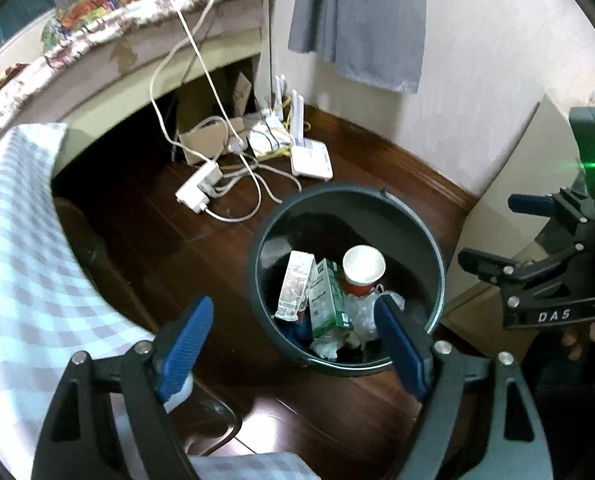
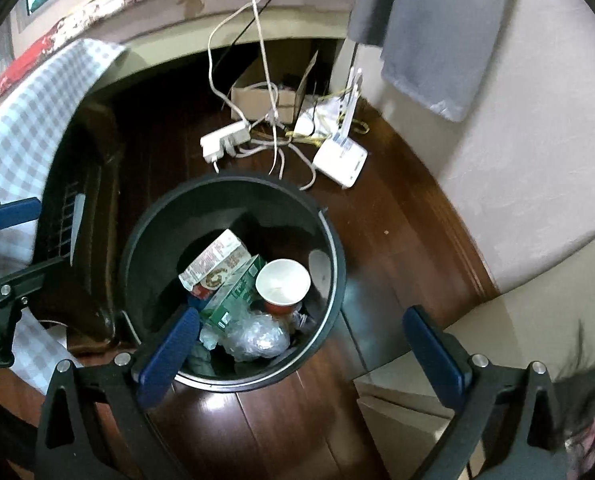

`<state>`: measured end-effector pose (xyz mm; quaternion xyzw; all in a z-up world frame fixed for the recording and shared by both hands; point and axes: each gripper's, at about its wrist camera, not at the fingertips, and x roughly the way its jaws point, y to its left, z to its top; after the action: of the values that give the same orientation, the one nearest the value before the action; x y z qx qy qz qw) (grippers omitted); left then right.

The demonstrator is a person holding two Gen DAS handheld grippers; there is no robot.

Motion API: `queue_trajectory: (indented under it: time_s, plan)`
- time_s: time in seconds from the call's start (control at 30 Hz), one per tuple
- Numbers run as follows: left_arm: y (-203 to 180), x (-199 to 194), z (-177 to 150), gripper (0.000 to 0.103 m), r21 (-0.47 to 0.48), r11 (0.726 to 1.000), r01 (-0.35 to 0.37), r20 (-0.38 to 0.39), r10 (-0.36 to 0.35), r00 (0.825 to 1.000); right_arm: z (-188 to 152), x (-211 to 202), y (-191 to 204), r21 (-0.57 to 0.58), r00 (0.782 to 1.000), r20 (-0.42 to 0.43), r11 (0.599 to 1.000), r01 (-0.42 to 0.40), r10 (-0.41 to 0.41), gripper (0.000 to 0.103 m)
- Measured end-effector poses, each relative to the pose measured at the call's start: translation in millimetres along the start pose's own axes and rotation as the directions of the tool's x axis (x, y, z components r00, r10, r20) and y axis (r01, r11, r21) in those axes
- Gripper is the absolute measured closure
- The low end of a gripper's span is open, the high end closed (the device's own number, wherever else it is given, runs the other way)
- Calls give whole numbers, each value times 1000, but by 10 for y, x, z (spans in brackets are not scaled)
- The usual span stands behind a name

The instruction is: Collect trash

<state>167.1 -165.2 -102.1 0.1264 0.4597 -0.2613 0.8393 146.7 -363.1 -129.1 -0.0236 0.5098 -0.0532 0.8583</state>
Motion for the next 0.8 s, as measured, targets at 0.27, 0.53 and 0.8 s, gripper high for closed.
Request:
queue_trajectory:
  time_s: [0.27,0.53,0.8]
  plan:
    - [94,-701,-87,12,-49,997,-58,117,63,991,-30,-809,200,10,993,120,1000,-22,21,0]
    - [344,-1203,-240,11,-126,982,-139,191,161,968,-60,-1194,590,-35,986,152,997,-67,71,0]
    - [446,-1550,-468,11,-191,968,-166,224,207,952,-17,-1627,932,-84,972,216,993,-81,98,0]
